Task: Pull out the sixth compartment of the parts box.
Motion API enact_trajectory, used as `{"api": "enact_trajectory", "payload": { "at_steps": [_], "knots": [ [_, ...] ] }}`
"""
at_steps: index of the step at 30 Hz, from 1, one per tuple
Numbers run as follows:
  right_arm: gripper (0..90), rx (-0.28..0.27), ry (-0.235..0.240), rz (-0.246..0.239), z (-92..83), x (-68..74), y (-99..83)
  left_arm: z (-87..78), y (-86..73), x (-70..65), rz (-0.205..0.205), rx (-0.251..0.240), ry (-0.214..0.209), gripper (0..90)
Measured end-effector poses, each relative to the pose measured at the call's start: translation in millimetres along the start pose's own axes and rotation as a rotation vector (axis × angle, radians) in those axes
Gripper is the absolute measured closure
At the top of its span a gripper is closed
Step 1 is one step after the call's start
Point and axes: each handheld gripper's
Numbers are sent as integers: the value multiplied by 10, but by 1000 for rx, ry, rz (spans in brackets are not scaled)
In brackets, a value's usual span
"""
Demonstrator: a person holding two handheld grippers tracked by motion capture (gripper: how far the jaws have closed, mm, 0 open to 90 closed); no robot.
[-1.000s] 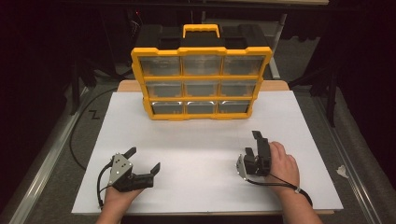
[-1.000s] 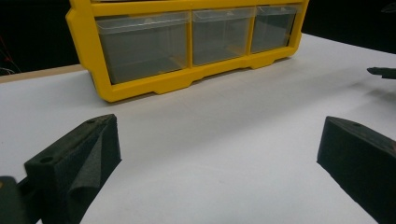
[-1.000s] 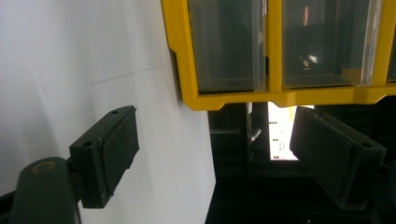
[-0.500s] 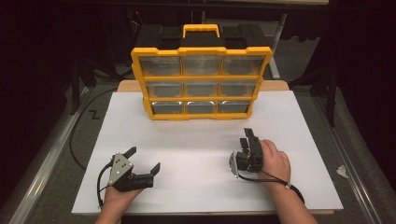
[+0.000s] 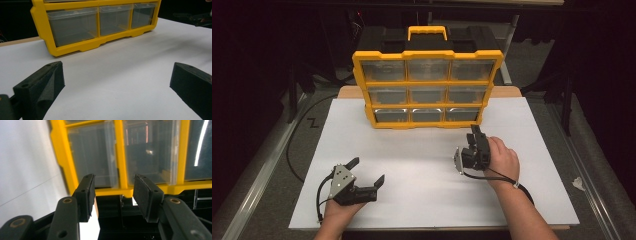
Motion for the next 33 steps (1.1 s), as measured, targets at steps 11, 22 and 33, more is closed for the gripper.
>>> {"api": "enact_trajectory", "payload": {
  "at_steps": [11, 22, 33],
  "knots": [
    [596, -2, -47, 15, 162, -320, 114, 2, -3, -4, -1, -1, -6, 2],
    [641, 2, -88, 12, 338, -581, 180, 6, -11, -7, 1, 4, -7, 2],
    [684, 4, -114, -26, 466, -794, 236, 7, -8, -15, 3, -5, 1, 2]
  ]
}}
Point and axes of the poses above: each handheld gripper's, and its own axes: z roughly forward along the jaws, y roughly out of its top, x roughly to its left, and after that the axes turned 5 degrees about y, right-handed
